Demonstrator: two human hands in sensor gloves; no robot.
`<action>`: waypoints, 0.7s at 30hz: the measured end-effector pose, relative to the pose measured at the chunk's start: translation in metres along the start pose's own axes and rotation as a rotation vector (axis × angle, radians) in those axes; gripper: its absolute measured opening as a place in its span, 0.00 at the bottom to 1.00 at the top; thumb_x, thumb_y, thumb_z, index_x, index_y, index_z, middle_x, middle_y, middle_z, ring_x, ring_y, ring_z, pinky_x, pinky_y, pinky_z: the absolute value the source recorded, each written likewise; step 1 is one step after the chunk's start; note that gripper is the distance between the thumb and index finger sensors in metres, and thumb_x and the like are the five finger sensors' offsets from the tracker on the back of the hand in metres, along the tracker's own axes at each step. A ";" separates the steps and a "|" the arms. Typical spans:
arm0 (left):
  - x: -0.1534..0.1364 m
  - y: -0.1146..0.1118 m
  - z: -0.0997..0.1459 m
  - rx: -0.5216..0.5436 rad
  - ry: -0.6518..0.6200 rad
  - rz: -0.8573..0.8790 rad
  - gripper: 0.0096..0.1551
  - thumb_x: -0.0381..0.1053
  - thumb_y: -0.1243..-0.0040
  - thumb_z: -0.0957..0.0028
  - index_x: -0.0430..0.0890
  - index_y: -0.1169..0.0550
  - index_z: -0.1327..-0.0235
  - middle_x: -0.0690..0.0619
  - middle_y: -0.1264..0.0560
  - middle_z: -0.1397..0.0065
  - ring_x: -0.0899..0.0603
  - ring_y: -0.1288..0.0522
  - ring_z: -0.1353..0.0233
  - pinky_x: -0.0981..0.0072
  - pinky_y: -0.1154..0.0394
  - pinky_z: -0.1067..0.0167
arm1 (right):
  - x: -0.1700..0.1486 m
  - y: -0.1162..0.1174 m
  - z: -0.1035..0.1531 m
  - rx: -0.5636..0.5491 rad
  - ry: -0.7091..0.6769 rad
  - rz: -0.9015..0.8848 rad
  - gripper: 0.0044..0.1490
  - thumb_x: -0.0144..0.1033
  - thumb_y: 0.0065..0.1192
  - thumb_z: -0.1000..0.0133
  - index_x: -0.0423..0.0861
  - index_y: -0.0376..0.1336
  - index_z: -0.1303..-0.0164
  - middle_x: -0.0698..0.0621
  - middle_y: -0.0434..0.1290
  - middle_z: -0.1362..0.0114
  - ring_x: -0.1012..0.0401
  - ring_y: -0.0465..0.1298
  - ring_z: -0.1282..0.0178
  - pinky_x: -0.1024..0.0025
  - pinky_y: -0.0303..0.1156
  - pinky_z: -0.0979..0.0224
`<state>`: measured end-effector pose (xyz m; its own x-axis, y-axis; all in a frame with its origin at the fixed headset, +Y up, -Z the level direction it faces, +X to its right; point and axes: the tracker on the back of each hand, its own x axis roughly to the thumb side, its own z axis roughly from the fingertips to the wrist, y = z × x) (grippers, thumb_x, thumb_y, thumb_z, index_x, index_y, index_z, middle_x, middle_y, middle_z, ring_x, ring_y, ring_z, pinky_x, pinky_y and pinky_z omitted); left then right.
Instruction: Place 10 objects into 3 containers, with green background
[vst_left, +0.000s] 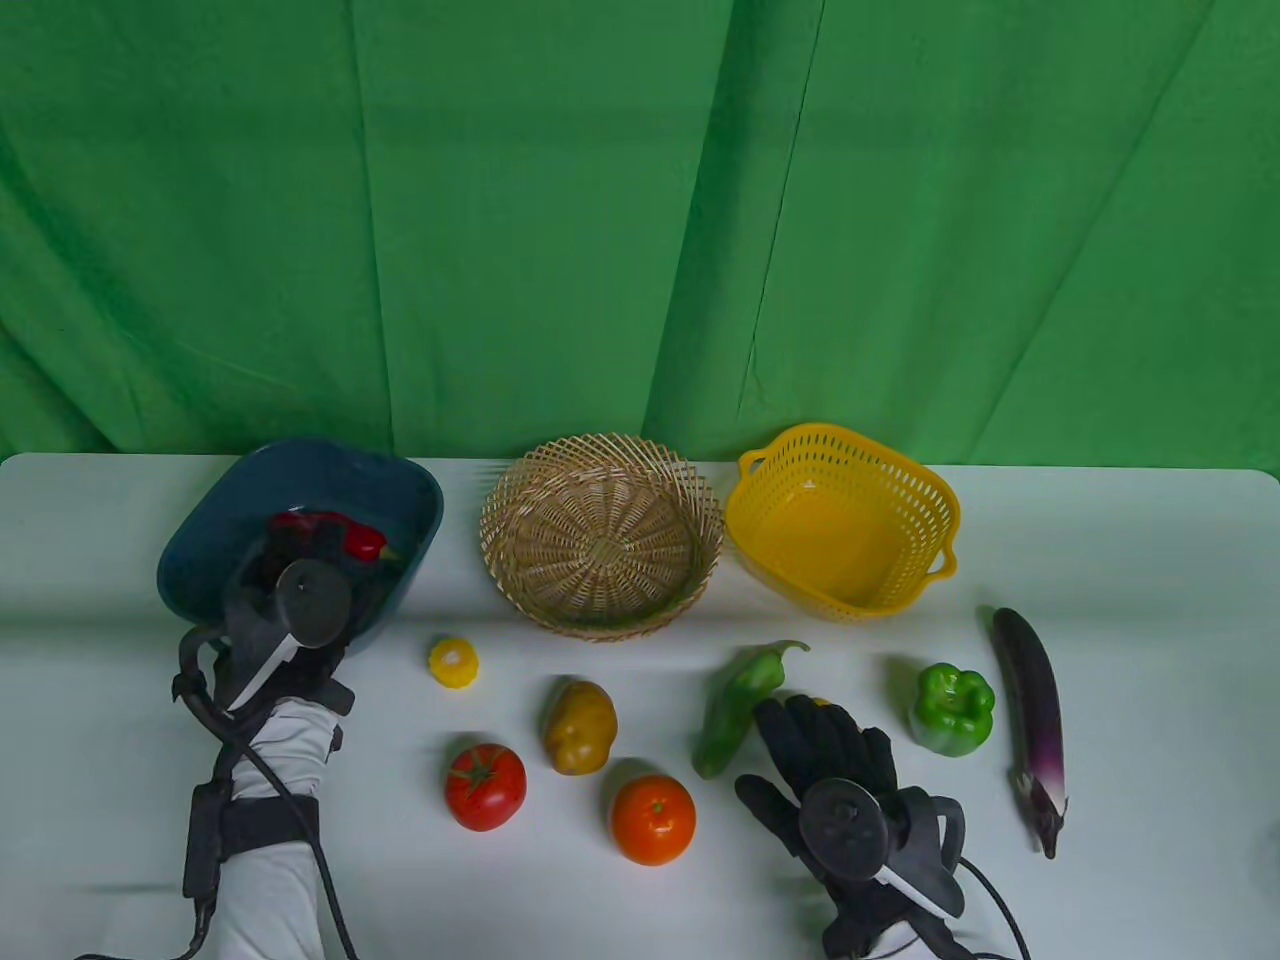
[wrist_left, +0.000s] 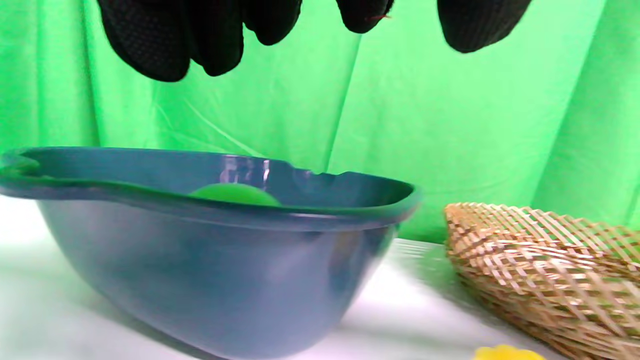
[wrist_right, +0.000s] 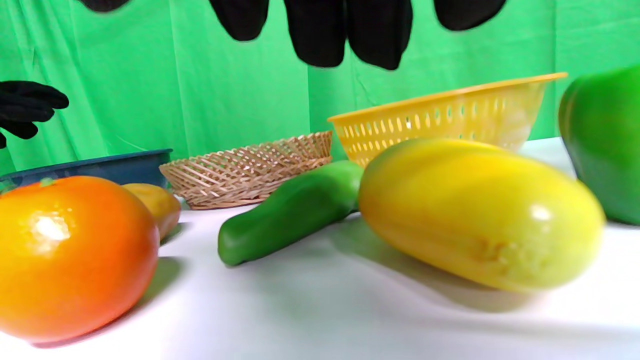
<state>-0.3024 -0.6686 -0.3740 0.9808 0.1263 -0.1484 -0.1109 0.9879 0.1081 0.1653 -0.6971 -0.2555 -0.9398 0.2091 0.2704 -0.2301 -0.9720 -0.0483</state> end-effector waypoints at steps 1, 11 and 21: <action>0.003 0.001 0.004 0.009 -0.020 0.006 0.43 0.70 0.53 0.41 0.58 0.47 0.13 0.37 0.45 0.12 0.28 0.36 0.17 0.34 0.31 0.32 | 0.000 0.000 0.000 0.001 0.000 -0.001 0.47 0.67 0.41 0.39 0.55 0.46 0.12 0.41 0.55 0.09 0.38 0.56 0.13 0.29 0.48 0.17; 0.030 -0.006 0.050 0.049 -0.237 0.124 0.42 0.70 0.53 0.40 0.57 0.43 0.13 0.38 0.41 0.13 0.29 0.35 0.18 0.35 0.30 0.33 | 0.000 0.000 0.000 -0.005 -0.010 -0.013 0.47 0.67 0.41 0.39 0.56 0.46 0.12 0.41 0.55 0.09 0.38 0.56 0.13 0.29 0.48 0.17; 0.059 -0.031 0.094 -0.015 -0.411 0.169 0.43 0.71 0.54 0.41 0.56 0.43 0.13 0.38 0.41 0.13 0.29 0.35 0.18 0.35 0.30 0.33 | 0.001 0.001 0.000 -0.003 -0.015 -0.016 0.47 0.67 0.41 0.39 0.56 0.46 0.12 0.41 0.55 0.09 0.38 0.56 0.13 0.29 0.48 0.17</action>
<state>-0.2265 -0.7000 -0.2939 0.9308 0.2428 0.2733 -0.2743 0.9581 0.0828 0.1645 -0.6975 -0.2553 -0.9322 0.2227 0.2852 -0.2456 -0.9682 -0.0468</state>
